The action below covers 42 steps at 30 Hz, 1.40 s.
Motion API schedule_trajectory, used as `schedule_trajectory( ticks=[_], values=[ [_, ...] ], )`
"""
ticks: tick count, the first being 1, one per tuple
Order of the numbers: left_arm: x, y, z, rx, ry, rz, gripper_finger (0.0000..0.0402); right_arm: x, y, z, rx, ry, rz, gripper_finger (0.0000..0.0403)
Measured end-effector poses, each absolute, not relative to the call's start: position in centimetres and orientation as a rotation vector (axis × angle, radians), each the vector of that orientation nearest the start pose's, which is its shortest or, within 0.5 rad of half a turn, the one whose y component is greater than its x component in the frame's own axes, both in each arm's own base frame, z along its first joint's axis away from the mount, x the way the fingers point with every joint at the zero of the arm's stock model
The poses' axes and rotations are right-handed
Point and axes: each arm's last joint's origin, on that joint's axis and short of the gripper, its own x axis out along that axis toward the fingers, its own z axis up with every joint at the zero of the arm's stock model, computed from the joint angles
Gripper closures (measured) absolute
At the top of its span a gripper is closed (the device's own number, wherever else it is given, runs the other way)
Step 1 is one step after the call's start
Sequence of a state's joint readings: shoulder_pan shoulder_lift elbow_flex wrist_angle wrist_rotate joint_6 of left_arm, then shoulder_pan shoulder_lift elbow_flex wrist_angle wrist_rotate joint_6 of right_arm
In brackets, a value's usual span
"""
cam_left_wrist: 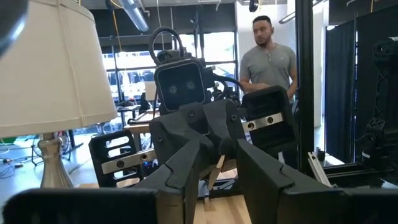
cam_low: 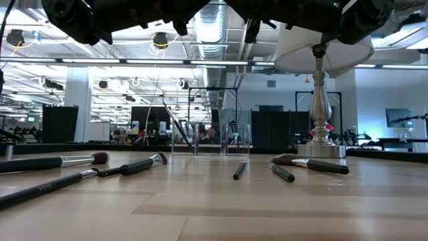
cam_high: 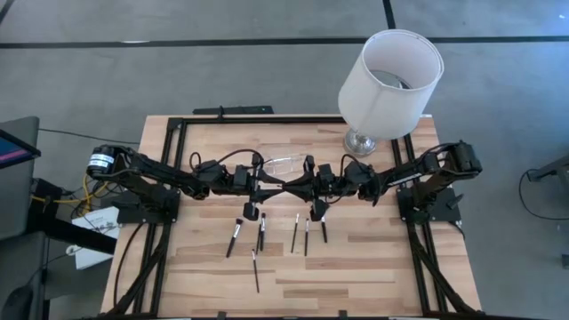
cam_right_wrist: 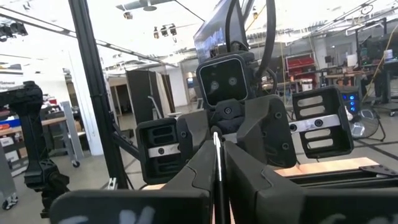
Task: Sort items
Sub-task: Put the right black eyeshadow brush into the transparent organizer
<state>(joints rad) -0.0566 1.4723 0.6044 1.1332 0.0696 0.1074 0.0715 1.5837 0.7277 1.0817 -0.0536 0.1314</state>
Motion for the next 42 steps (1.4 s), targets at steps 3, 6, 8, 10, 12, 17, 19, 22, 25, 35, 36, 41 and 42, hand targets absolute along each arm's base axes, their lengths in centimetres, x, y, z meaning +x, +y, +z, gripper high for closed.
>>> schedule_trajectory(
  ticks=[3, 6, 8, 10, 12, 17, 19, 22, 25, 35, 36, 41, 42],
  values=[
    [29.1, -1.9, 24.3, 0.109, -0.273, -0.111, 0.0300, 32.3, 2.5, 24.3, 0.133, -0.217, 0.139, 0.0395],
    [29.1, -1.9, 24.3, 0.109, -0.273, -0.111, 0.0300, 32.3, 2.5, 24.3, 0.133, -0.217, 0.140, 0.0394],
    [29.1, -1.9, 24.3, 0.109, -0.273, -0.111, 0.0300, 32.3, 2.5, 24.3, 0.133, -0.217, 0.140, 0.0386],
    [29.1, -1.9, 24.3, 0.109, -0.273, -0.111, 0.0300, 32.3, 2.5, 24.3, 0.133, -0.217, 0.140, 0.0383],
    [29.1, -1.9, 24.3, 0.109, -0.273, -0.111, 0.0300, 32.3, 2.5, 24.3, 0.133, -0.217, 0.140, 0.0388],
    [28.9, -1.8, 24.5, 0.109, -0.274, -0.110, 0.0300, 32.3, 2.5, 24.3, 0.134, -0.218, 0.141, 0.0393],
    [28.7, -1.8, 25.0, 0.109, -0.285, -0.109, 0.0300, 32.3, 2.5, 24.4, 0.134, -0.218, 0.142, 0.0387],
    [28.1, -1.8, 25.7, 0.129, -0.302, -0.107, 0.0300, 32.2, 2.5, 24.4, 0.133, -0.220, 0.145, 0.0388],
    [27.1, -1.7, 25.6, 0.130, -0.299, -0.108, 0.0300, 32.2, 2.5, 24.4, 0.133, -0.221, 0.144, 0.0397],
    [26.2, -1.7, 24.6, 0.125, -0.286, -0.114, 0.0300, 32.2, 2.4, 24.5, 0.132, -0.236, 0.139, 0.0395],
    [26.3, -1.7, 24.5, 0.126, -0.287, -0.113, 0.0300, 32.2, 2.4, 24.5, 0.133, -0.236, 0.139, 0.0397],
    [26.3, -1.7, 24.6, 0.130, -0.302, -0.112, 0.0300, 32.2, 2.4, 24.5, 0.133, -0.236, 0.139, 0.0384],
    [26.3, -1.7, 24.6, 0.130, -0.306, -0.111, 0.0300, 32.2, 2.4, 24.5, 0.133, -0.236, 0.139, 0.0382]
  ],
)
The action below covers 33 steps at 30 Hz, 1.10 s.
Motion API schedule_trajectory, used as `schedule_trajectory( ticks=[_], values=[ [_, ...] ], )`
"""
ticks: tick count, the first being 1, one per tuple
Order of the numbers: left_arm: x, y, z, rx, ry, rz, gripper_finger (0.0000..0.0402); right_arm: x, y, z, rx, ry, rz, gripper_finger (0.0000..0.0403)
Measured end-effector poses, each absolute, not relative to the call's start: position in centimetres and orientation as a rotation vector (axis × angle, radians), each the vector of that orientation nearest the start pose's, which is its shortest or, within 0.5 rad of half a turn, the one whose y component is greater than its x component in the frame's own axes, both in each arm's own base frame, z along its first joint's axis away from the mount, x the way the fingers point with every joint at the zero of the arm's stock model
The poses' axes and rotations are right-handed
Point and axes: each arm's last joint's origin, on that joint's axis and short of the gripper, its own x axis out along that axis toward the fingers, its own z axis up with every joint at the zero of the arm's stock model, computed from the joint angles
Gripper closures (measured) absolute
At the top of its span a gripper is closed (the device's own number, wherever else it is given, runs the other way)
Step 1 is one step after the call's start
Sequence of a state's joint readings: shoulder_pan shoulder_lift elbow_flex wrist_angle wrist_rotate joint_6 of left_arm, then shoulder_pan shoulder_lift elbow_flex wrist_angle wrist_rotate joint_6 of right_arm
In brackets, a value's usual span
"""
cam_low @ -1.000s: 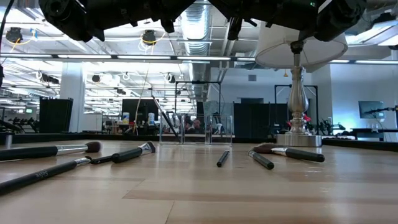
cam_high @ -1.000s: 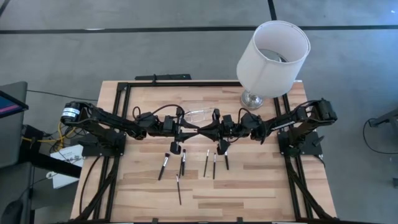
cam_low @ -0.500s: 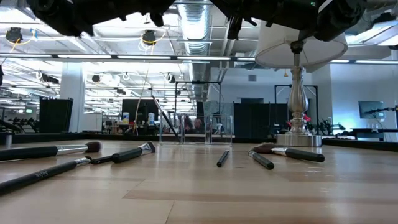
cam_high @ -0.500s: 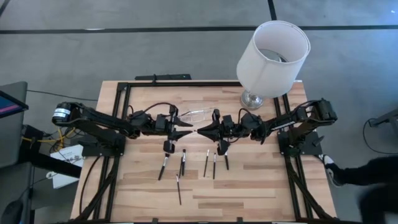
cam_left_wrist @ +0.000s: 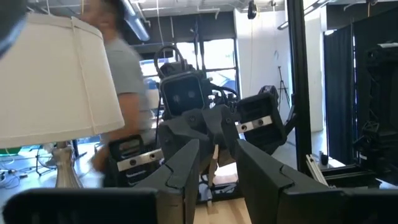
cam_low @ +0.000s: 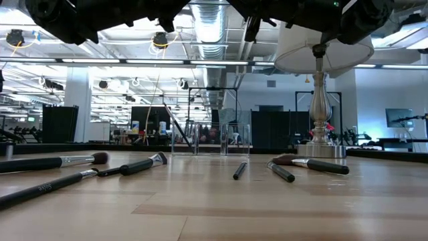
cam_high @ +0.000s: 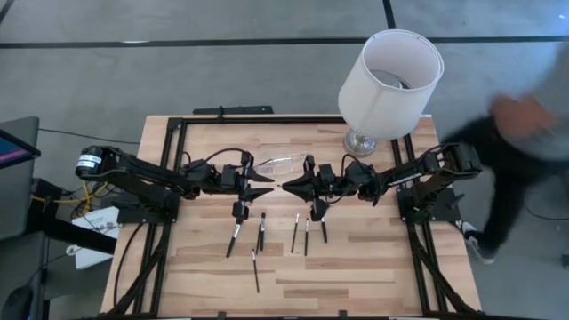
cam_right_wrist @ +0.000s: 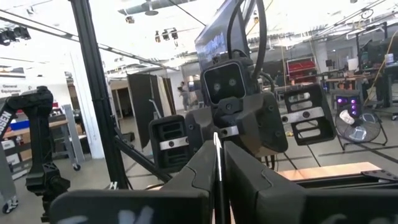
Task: Sort items
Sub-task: Put the right black eyeshadow brush into the transparent organizer
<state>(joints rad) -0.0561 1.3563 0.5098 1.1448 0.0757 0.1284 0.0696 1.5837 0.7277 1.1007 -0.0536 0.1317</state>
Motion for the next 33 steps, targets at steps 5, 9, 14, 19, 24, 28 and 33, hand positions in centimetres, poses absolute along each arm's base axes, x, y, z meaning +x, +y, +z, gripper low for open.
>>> schedule_trajectory(
  ticks=[5, 9, 14, 19, 24, 28, 33],
  values=[
    [26.2, -1.7, 24.8, 0.132, -0.327, -0.110, 0.0300, 32.2, 2.4, 24.5, 0.133, -0.236, 0.138, 0.0396],
    [26.4, -1.7, 25.1, 0.132, -0.340, -0.109, 0.0300, 32.2, 2.4, 24.5, 0.133, -0.236, 0.138, 0.0388],
    [27.8, -1.8, 24.9, 0.140, -0.324, -0.109, 0.0300, 32.2, 2.4, 24.5, 0.133, -0.237, 0.138, 0.0390],
    [28.8, -1.8, 23.7, 0.161, -0.286, -0.109, 0.0300, 32.2, 2.4, 24.6, 0.133, -0.240, 0.138, 0.0391],
    [28.4, -1.8, 24.5, 0.162, -0.326, -0.106, 0.0300, 32.2, 2.4, 24.5, 0.133, -0.236, 0.138, 0.0387],
    [28.2, -1.8, 24.8, 0.162, -0.343, -0.104, 0.0300, 32.2, 2.4, 24.5, 0.133, -0.236, 0.138, 0.0396],
    [28.2, -1.8, 24.8, 0.162, -0.342, -0.104, 0.0300, 32.2, 2.4, 24.5, 0.133, -0.236, 0.138, 0.0384]
  ],
)
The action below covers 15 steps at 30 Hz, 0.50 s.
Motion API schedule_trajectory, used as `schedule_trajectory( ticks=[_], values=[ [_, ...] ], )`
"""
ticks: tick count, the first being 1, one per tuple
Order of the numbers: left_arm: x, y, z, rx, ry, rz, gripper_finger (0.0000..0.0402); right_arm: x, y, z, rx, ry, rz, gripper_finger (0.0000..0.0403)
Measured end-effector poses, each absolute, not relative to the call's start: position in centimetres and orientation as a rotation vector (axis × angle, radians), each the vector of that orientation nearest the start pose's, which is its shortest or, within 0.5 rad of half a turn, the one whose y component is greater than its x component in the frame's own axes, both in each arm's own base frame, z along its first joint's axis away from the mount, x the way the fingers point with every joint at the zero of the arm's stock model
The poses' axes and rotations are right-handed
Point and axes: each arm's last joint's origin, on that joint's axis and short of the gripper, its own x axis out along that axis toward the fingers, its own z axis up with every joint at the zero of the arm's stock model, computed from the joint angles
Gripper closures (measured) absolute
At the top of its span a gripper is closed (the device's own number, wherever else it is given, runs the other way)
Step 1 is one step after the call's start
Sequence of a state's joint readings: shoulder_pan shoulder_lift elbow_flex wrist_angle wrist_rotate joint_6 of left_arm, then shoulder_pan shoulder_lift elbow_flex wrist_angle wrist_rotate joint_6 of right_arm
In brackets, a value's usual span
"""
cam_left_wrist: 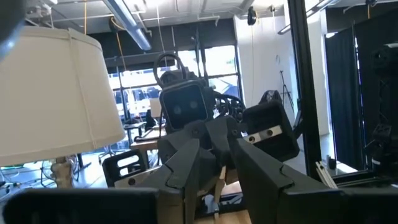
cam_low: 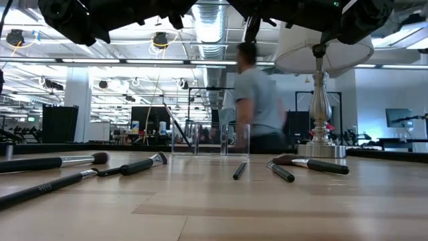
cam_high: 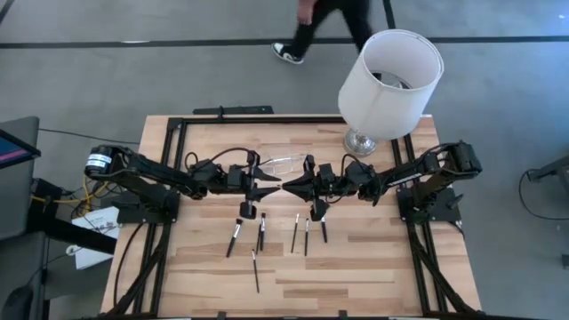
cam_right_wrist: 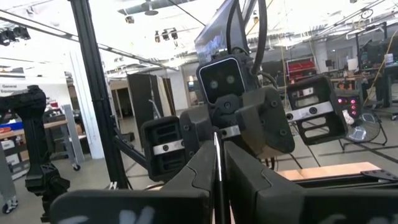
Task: Sort items
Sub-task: Put the right black eyeshadow brush into the transparent organizer
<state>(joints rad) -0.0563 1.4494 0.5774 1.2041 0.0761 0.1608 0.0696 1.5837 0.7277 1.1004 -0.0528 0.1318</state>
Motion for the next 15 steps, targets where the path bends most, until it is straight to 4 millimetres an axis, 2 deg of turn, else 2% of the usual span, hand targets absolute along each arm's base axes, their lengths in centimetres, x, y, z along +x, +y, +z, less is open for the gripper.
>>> schedule_trajectory(
  ticks=[5, 11, 15],
  values=[
    [28.24, -1.69, 24.81, 0.163, -0.342, -0.100, 0.0300, 32.22, 2.39, 24.52, 0.132, -0.236, 0.137, 0.0396],
    [28.24, -1.69, 24.81, 0.163, -0.342, -0.100, 0.0300, 32.22, 2.37, 24.52, 0.133, -0.237, 0.130, 0.0383],
    [28.24, -1.69, 24.80, 0.163, -0.342, -0.100, 0.0300, 32.22, 2.35, 24.52, 0.127, -0.237, 0.125, 0.0395]
  ],
)
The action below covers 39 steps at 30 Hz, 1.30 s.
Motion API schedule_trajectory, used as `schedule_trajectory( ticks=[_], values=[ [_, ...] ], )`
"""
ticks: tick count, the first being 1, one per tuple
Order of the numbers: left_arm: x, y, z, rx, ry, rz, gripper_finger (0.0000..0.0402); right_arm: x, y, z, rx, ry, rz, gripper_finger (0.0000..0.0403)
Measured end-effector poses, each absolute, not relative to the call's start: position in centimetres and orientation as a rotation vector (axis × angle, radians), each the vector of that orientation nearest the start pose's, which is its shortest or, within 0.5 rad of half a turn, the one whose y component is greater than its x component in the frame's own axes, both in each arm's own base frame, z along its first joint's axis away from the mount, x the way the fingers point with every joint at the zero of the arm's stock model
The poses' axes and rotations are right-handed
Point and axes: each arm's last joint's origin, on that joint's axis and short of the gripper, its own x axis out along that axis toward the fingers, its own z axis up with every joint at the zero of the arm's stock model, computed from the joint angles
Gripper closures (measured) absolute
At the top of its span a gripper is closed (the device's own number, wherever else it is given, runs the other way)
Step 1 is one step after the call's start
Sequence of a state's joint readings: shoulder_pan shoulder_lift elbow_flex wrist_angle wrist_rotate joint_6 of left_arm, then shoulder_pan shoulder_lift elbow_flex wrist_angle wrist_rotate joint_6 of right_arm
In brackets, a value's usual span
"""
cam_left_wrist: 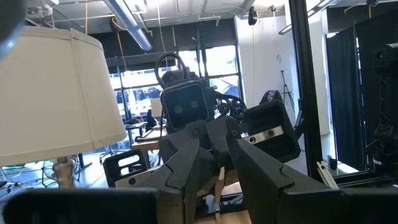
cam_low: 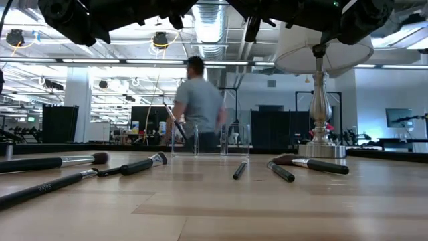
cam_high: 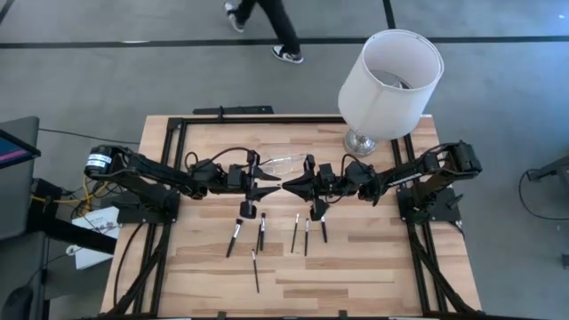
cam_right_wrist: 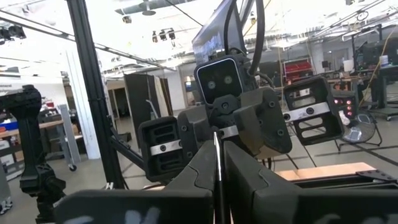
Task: Sort items
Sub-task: Put the right black eyeshadow brush into the transparent organizer
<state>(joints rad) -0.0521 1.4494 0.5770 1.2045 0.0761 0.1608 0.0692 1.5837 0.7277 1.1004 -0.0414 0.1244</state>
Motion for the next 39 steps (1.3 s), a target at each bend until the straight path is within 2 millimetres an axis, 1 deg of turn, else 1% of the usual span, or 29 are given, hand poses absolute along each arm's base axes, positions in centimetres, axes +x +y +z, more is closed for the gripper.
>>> schedule_trajectory(
  ticks=[2, 6, 9, 12, 19, 23, 25, 27, 30, 34, 36, 39],
  values=[
    [28.2, -1.7, 24.8, 0.163, -0.342, -0.100, 0.0300, 32.2, 2.4, 24.5, 0.126, -0.237, 0.125, 0.0396],
    [28.2, -1.7, 24.8, 0.163, -0.342, -0.100, 0.0300, 32.2, 2.3, 24.5, 0.127, -0.238, 0.115, 0.0385],
    [28.2, -1.7, 24.8, 0.163, -0.341, -0.100, 0.0303, 32.2, 2.3, 24.5, 0.127, -0.238, 0.108, 0.0388],
    [28.2, -1.7, 24.8, 0.163, -0.340, -0.099, 0.0320, 32.2, 2.3, 24.5, 0.126, -0.238, 0.108, 0.0397],
    [28.3, -1.2, 24.8, 0.162, -0.338, -0.088, 0.0391, 32.2, 2.2, 24.5, 0.126, -0.240, 0.102, 0.0385],
    [28.3, -1.1, 24.8, 0.160, -0.339, -0.081, 0.0394, 32.3, 1.7, 24.6, 0.124, -0.242, 0.089, 0.0397],
    [28.3, -1.1, 24.8, 0.159, -0.338, -0.078, 0.0395, 32.3, 1.3, 24.6, 0.123, -0.242, 0.080, 0.0394],
    [28.3, -1.0, 24.8, 0.158, -0.335, -0.072, 0.0396, 32.3, 0.9, 24.5, 0.122, -0.242, 0.072, 0.0380],
    [28.4, -0.7, 24.5, 0.154, -0.302, -0.032, 0.0397, 32.3, 0.5, 24.5, 0.132, -0.233, 0.056, 0.0344],
    [28.5, 0.8, 24.1, 0.153, -0.245, 0.062, 0.0397, 32.4, -0.3, 24.2, 0.136, -0.206, 0.003, 0.0303],
    [28.5, 1.7, 23.8, 0.155, -0.214, 0.102, 0.0397, 32.4, -0.9, 23.9, 0.111, -0.181, -0.076, 0.0285],
    [28.4, 2.6, 23.2, 0.156, -0.174, 0.142, 0.0397, 32.4, -1.5, 23.4, 0.016, -0.128, -0.251, 0.0260]
  ],
)
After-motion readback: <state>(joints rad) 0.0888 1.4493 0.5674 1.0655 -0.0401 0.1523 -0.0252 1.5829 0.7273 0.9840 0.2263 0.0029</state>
